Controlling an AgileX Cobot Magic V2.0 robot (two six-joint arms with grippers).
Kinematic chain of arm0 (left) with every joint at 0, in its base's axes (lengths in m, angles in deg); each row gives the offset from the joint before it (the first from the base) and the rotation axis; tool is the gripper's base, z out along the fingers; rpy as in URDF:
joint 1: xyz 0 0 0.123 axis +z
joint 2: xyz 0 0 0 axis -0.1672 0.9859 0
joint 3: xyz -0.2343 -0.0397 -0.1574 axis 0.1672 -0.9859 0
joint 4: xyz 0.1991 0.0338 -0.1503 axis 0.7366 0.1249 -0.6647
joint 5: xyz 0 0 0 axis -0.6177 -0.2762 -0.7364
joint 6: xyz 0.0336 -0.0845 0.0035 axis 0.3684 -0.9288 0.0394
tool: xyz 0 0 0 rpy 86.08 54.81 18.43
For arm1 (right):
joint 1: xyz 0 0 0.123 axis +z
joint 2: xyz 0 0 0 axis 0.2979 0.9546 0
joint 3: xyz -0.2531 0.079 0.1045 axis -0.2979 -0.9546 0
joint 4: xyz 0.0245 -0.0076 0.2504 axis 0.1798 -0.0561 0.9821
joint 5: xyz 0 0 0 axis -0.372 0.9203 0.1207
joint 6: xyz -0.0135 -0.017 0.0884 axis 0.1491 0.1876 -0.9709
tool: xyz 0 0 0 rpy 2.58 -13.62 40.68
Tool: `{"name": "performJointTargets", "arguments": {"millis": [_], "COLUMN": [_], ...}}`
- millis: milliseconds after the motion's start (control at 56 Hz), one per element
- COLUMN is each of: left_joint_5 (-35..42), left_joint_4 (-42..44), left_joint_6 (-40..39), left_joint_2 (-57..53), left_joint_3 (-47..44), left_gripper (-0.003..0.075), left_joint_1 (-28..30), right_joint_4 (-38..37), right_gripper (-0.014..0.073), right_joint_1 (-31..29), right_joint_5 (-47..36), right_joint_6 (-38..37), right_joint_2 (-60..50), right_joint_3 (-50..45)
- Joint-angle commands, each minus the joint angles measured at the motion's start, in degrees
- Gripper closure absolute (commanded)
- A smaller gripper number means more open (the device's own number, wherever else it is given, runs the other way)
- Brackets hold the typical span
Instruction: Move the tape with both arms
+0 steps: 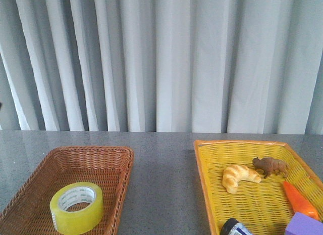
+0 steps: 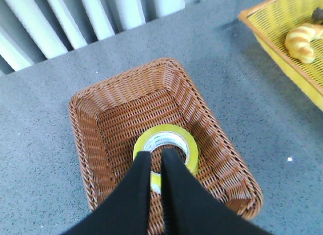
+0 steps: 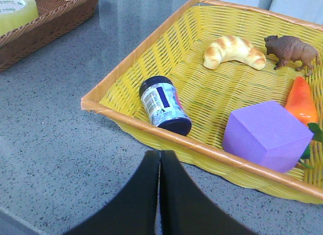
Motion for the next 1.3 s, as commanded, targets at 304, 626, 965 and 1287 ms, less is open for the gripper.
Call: {"name": "performJointTargets", "arguments": {"millis": [304,626,965,1287], "left_joint_5": [16.68,15.67,40.92,67.51], "left_joint_4": [-3.55,-3.1,-0.06,6.0], "left_joint_6": [-9.21,-10.8,-10.73,-10.73], "left_joint_2": [-29.53,-47.06,-51.09,-60.45], "left_joint_3": [-31.59,-45.57,-67.53,-88.8], "left_gripper": [0.0727,0.0727,0.0727,0.0727], "left_joint_1": [-0.03,-0.03,-0.03,0.03], "right_joint_4": [-0.42,-0.42,-0.42,-0.42], "right_gripper": [0.0598,0.0598,0.0598,0.0598], "right_joint_1": [-0.31,-0.31,-0.31,-0.31], "right_joint_5": [-3.98,-3.93,-3.93,-3.93], "right_joint_6": [-0.08,-0.08,-0.08,-0.08], "right_joint_2": [0.36,0.36,0.36,0.36], "right_joint_3": [1.67,1.67,1.67,1.67]}}
